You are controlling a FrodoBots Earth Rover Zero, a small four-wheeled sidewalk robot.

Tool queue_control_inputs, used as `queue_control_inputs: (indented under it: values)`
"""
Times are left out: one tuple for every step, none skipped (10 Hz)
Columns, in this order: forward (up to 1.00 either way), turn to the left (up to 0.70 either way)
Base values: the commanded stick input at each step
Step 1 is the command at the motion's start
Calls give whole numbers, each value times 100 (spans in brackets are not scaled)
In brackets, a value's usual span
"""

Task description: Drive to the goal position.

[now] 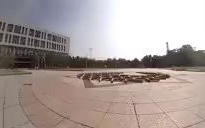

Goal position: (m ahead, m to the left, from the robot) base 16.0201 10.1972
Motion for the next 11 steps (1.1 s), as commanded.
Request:
queue_control_inputs:
  values:
    - [5, 0]
    - [4, 0]
    - [4, 0]
    - [4, 0]
    - [5, 0]
    - [4, 0]
    - [4, 0]
    - [4, 0]
    - [5, 0]
    - [4, 0]
    - [4, 0]
